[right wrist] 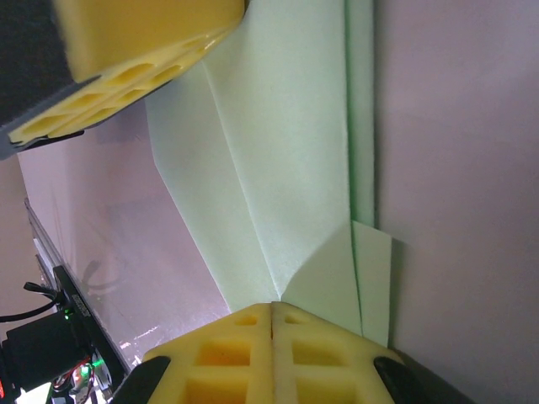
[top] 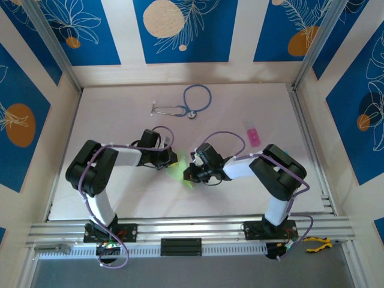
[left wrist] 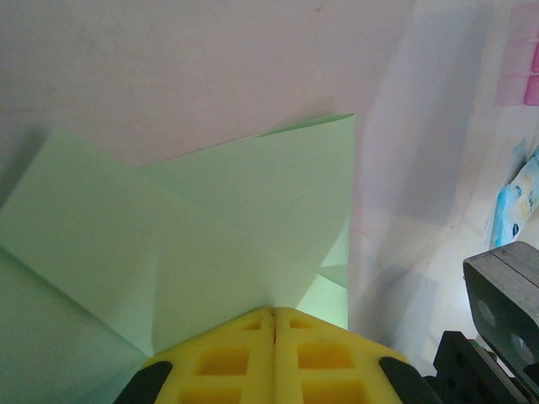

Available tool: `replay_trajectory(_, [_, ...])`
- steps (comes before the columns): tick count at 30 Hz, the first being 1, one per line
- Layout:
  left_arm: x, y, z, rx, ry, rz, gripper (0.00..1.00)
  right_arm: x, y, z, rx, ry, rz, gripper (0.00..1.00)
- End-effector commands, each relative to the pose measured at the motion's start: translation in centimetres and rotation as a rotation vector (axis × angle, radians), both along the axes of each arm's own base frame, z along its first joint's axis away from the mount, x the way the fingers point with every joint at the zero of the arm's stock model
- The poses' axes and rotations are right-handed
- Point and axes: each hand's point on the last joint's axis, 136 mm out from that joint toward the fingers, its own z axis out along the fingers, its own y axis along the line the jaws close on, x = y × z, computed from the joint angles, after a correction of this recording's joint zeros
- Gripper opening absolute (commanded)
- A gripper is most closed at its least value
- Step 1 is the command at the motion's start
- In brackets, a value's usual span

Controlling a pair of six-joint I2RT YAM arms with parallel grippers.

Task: Fold a paper plane with a square sheet of paper (pick it up from the middle)
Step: Fourth fold the wing at the center of the table.

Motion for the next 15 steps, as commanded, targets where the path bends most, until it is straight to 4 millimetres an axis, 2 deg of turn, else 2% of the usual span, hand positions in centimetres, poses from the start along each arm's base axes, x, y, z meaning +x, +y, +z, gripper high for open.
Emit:
replay_trajectory(1, [-1.4, 1.8, -3.2, 0.079, 0.063, 0.017, 0.06, -1.5, -1.2, -0.5, -0.056, 0.054, 0.022, 0.03])
replay_trajectory(5, [-1.8, 2.0, -3.2, 0.088, 0.060, 0.017, 0.06, -0.4, 0.5, 1.7, -0.016, 0.010, 0.034, 0.03])
replay_trajectory(7, [-1.8, 2.0, -3.2, 0.087, 0.058, 0.015, 0.06, 0.3, 1.1, 2.0, -0.021, -0.004, 0.029, 0.03])
replay_trajectory(9, [-1.7, 1.9, -3.1, 0.084, 0.057, 0.014, 0.06, 1.1, 1.7, 1.9, -0.027, -0.009, 0.020, 0.04])
replay_trajectory(12, [-1.6, 1.8, -2.9, 0.079, 0.054, 0.012, 0.06, 2.1, 1.8, 0.9, -0.068, -0.005, 0.007, 0.03])
replay_trajectory(15, [-1.6, 1.8, -2.8, 0.076, 0.053, 0.011, 0.06, 2.4, 2.1, -0.3, -0.079, 0.020, 0.016, 0.04])
